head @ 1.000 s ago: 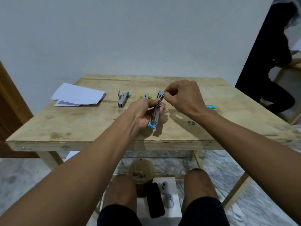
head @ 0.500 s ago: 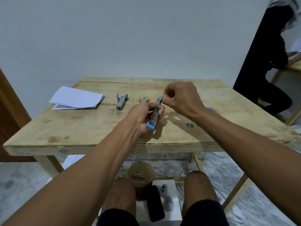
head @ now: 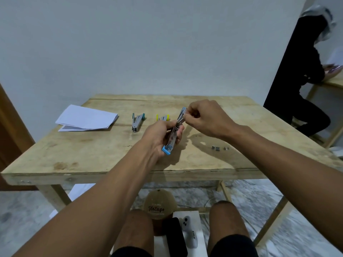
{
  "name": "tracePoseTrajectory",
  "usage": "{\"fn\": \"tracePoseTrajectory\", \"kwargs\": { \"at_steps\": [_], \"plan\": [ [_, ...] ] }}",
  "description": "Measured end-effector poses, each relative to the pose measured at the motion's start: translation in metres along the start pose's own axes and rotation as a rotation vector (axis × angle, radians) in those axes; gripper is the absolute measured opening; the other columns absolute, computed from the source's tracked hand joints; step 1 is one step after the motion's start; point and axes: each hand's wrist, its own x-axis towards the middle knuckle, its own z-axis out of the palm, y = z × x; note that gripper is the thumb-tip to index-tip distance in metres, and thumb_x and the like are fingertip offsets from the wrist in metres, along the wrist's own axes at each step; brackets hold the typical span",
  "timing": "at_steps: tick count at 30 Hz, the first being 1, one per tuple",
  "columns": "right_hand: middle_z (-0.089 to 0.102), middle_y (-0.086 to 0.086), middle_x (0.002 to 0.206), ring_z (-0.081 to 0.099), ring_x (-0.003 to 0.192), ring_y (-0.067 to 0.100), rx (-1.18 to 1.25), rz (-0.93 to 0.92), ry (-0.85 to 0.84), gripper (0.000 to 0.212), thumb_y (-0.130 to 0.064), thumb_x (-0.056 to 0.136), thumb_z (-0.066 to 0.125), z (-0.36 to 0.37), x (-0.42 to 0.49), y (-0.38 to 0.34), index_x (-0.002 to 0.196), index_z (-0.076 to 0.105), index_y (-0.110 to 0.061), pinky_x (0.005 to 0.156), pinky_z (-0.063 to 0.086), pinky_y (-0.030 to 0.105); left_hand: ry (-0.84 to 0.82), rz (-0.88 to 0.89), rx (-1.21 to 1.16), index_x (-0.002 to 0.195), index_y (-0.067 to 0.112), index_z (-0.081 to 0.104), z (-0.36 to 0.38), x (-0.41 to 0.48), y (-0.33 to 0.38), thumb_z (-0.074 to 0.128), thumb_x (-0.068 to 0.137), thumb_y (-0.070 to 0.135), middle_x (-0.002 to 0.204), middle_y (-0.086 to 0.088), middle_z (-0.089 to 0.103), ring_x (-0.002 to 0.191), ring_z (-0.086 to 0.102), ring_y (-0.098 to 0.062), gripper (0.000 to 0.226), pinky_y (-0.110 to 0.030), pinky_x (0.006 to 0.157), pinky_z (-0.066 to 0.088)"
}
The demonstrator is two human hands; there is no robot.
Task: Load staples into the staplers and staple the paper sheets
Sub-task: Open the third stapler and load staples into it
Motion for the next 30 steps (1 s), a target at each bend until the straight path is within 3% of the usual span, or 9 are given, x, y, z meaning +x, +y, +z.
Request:
{"fn": "tracePoseTrajectory", "kwargs": {
  "at_steps": [4, 7, 10, 14, 16, 20, 22, 25, 30],
  "plan": [
    [0.067, 0.001, 0.067, 0.064, 0.066, 0.024, 0.019, 0.026, -0.037, 0.020, -0.020, 0.092, 0.057, -0.007, 0.004, 0.008, 0.075, 0.067, -0.017, 0.064, 0.049, 0.036, -0.047, -0.008, -0.003, 0.120, -0.003, 0.058, 0.002, -0.001, -0.001, 0.047, 0.097, 0.008, 0.070, -0.012, 0.065, 0.046, 0.056, -0.012, 0.027, -0.020, 0.042, 0.050],
    [0.071, 0.010, 0.070, 0.062, 0.059, 0.017, 0.043, 0.033, -0.001, 0.020, -0.018, 0.092, 0.060, -0.007, 0.004, 0.010, 0.074, 0.067, -0.024, 0.060, 0.046, 0.021, -0.065, -0.004, 0.003, 0.121, -0.003, 0.057, 0.005, -0.001, -0.001, 0.047, 0.098, 0.008, 0.071, -0.012, 0.065, 0.045, 0.057, -0.012, 0.028, -0.020, 0.041, 0.050],
    [0.070, 0.008, 0.064, 0.062, 0.057, 0.017, 0.065, 0.064, 0.095, 0.017, -0.017, 0.088, 0.064, -0.003, 0.003, 0.011, 0.074, 0.073, -0.021, 0.055, 0.041, 0.015, -0.076, -0.003, 0.007, 0.118, -0.003, 0.058, 0.007, -0.001, -0.002, 0.047, 0.098, 0.009, 0.072, -0.011, 0.065, 0.046, 0.058, -0.012, 0.026, -0.020, 0.041, 0.050],
    [0.067, -0.012, 0.063, 0.068, 0.062, 0.018, 0.120, 0.120, 0.217, 0.011, -0.015, 0.084, 0.069, 0.005, 0.001, 0.012, 0.076, 0.076, -0.014, 0.068, 0.053, 0.031, -0.078, -0.002, 0.000, 0.108, -0.004, 0.060, 0.008, -0.004, -0.002, 0.048, 0.097, 0.008, 0.070, -0.012, 0.066, 0.047, 0.058, -0.013, 0.020, -0.020, 0.042, 0.051],
    [0.060, -0.021, 0.060, 0.064, 0.060, 0.012, 0.115, 0.105, 0.246, 0.011, -0.015, 0.084, 0.068, 0.010, -0.001, 0.011, 0.077, 0.076, -0.013, 0.067, 0.051, 0.030, -0.075, -0.004, 0.006, 0.110, -0.005, 0.060, 0.007, -0.005, -0.002, 0.048, 0.097, 0.007, 0.070, -0.013, 0.066, 0.047, 0.058, -0.013, 0.021, -0.020, 0.042, 0.051],
    [0.073, 0.003, 0.075, 0.063, 0.070, 0.022, -0.068, -0.035, 0.218, 0.015, -0.017, 0.087, 0.064, 0.016, -0.008, 0.013, 0.086, 0.078, -0.013, 0.067, 0.051, 0.036, -0.082, -0.007, 0.009, 0.115, -0.005, 0.058, 0.003, -0.006, -0.002, 0.048, 0.098, 0.007, 0.071, -0.013, 0.066, 0.048, 0.059, -0.013, 0.024, -0.020, 0.042, 0.051],
    [0.074, 0.005, 0.083, 0.064, 0.074, 0.022, -0.083, 0.016, 0.244, 0.015, -0.020, 0.087, 0.064, 0.013, -0.006, 0.018, 0.089, 0.078, -0.015, 0.071, 0.052, 0.037, -0.085, -0.014, 0.037, 0.118, -0.006, 0.058, 0.001, -0.008, -0.001, 0.048, 0.097, 0.008, 0.071, -0.012, 0.067, 0.049, 0.059, -0.013, 0.027, -0.019, 0.044, 0.052],
    [0.073, 0.001, 0.090, 0.066, 0.082, 0.018, 0.145, 0.263, 0.283, 0.020, -0.021, 0.085, 0.066, 0.001, 0.001, 0.021, 0.104, 0.072, -0.016, 0.083, 0.053, 0.034, -0.107, -0.042, 0.063, 0.120, -0.007, 0.059, 0.000, -0.011, -0.001, 0.050, 0.096, 0.008, 0.072, -0.011, 0.067, 0.049, 0.059, -0.013, 0.030, -0.019, 0.044, 0.052],
    [0.067, 0.012, 0.084, 0.063, 0.068, 0.019, 0.691, 0.445, 0.118, 0.022, -0.002, 0.092, 0.056, -0.007, 0.004, 0.014, 0.109, 0.066, 0.005, 0.068, 0.056, 0.028, -0.081, -0.092, 0.005, 0.113, -0.006, 0.059, 0.006, -0.012, 0.002, 0.042, 0.098, 0.006, 0.071, -0.012, 0.063, 0.050, 0.056, -0.014, 0.026, -0.020, 0.046, 0.051]
  ]
}}
